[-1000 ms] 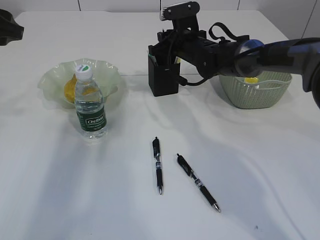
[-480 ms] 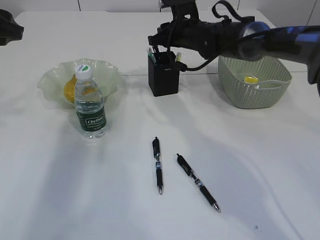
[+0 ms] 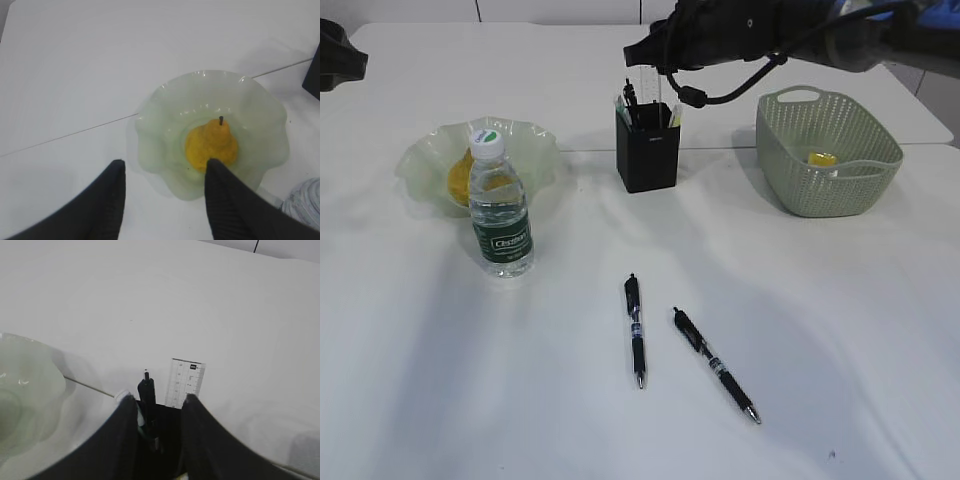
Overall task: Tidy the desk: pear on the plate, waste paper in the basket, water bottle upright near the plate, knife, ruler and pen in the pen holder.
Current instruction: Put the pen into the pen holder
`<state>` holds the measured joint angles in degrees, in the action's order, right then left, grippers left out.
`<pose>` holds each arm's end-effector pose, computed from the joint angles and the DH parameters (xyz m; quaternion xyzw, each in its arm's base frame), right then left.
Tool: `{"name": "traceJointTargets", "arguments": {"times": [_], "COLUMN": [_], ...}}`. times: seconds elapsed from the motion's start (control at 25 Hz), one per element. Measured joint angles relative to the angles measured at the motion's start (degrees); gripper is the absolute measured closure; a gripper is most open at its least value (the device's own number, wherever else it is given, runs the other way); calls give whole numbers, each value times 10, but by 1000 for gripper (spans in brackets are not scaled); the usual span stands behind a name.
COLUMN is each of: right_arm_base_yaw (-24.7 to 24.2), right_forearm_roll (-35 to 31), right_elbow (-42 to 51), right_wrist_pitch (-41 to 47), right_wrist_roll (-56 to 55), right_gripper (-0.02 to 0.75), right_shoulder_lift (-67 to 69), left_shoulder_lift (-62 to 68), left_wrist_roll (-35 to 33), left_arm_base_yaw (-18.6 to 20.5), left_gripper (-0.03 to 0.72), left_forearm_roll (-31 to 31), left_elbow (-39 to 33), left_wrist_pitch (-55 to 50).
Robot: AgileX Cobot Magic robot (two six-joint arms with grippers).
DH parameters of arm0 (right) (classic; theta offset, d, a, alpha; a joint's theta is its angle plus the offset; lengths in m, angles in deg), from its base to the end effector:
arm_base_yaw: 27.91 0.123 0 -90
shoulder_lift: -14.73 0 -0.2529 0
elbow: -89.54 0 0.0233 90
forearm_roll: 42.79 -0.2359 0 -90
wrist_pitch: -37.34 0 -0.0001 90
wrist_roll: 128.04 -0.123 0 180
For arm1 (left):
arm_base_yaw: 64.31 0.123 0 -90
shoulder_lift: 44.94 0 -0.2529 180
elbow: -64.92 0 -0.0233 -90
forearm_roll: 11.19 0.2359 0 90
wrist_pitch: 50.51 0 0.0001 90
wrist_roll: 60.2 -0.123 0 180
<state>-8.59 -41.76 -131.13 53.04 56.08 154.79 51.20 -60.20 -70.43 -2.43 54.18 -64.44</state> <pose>0.5115 0.1787 0.2176 -0.1773 0.8250 0.0643 0.5328 0.3636 -0.0344 0.2655 0.1016 0.8628 0.0262 0.4945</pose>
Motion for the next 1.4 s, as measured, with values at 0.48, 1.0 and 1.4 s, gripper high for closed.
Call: {"name": "traceJointTargets", "arguments": {"times": [0.48,1.0,1.4], "right_arm_base_yaw": [0,0,0], "right_forearm_roll": [7,10,-10], "right_elbow": [0,0,0], "right_wrist_pitch": [205,375,502], "right_wrist_roll": [2,-9,-13], "right_gripper": [507,507,507], "right_shoulder_lift": [-67,-113,-123], "left_shoulder_lift": [0,0,0], "left_wrist_roll": [0,0,0], "left_arm_base_yaw": [0,0,0], "left_gripper": [325,325,325], "left_forearm_roll": [0,-1,-1], "left_elbow": [0,0,0], "left_wrist_pitch": [0,0,0]}}
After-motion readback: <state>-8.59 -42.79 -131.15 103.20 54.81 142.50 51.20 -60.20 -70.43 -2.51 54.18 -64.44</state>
